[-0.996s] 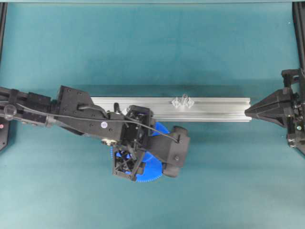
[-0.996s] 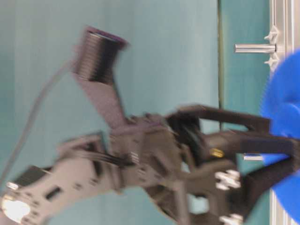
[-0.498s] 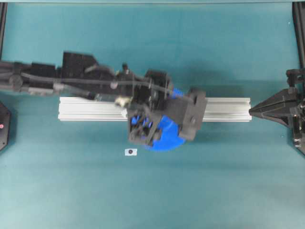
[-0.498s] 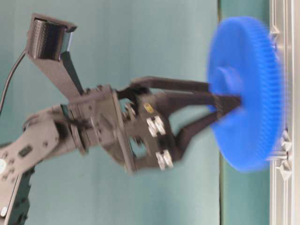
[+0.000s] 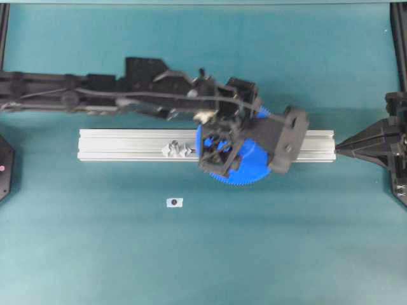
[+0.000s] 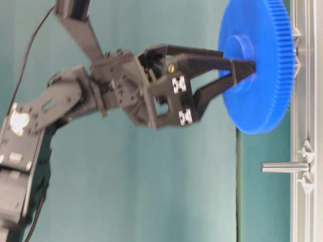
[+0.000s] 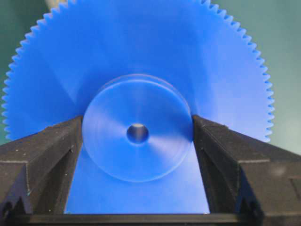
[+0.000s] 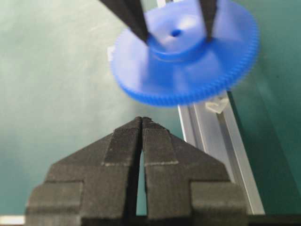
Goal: Insert the large gear onto the shaft.
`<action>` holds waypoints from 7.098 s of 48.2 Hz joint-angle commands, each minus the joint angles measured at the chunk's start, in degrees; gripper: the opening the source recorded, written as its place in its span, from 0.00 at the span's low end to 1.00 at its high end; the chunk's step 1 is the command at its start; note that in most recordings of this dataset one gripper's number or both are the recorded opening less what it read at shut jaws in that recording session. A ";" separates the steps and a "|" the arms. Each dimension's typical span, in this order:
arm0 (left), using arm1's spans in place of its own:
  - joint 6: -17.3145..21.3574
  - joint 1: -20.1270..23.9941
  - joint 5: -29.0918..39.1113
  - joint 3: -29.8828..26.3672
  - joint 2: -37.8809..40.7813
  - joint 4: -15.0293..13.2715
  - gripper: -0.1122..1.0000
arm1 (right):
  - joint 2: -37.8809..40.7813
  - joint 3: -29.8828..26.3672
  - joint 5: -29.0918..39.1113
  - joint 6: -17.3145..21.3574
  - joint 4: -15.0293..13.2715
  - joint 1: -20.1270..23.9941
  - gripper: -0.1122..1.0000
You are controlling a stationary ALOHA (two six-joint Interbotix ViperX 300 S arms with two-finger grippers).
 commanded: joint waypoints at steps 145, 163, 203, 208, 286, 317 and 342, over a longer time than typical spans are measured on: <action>0.09 4.66 3.60 -9.05 3.43 0.09 0.90 | -0.53 -0.79 -0.26 2.02 -0.09 -0.09 0.15; -1.49 3.96 4.83 -8.26 4.83 0.09 0.90 | -0.53 -0.62 -0.35 2.90 -0.09 -0.09 0.15; -1.76 2.90 2.20 -4.31 -2.11 -0.18 0.90 | -1.05 -0.44 -0.26 2.90 -0.09 -0.09 0.15; -1.93 2.90 1.05 -1.93 -4.22 -0.18 0.90 | -1.58 -0.35 -0.26 2.81 -0.18 0.00 0.15; -17.14 2.72 -26.46 46.23 -46.58 0.00 0.89 | -10.81 -1.41 21.62 2.81 -5.63 -10.81 0.15; -21.09 -1.32 -43.95 67.24 -63.54 0.00 0.89 | -12.39 -0.79 22.15 2.90 -5.71 -10.99 0.15; -23.55 -3.87 -60.21 77.08 -67.76 0.00 0.89 | -12.83 1.14 17.84 2.90 -5.71 -10.99 0.15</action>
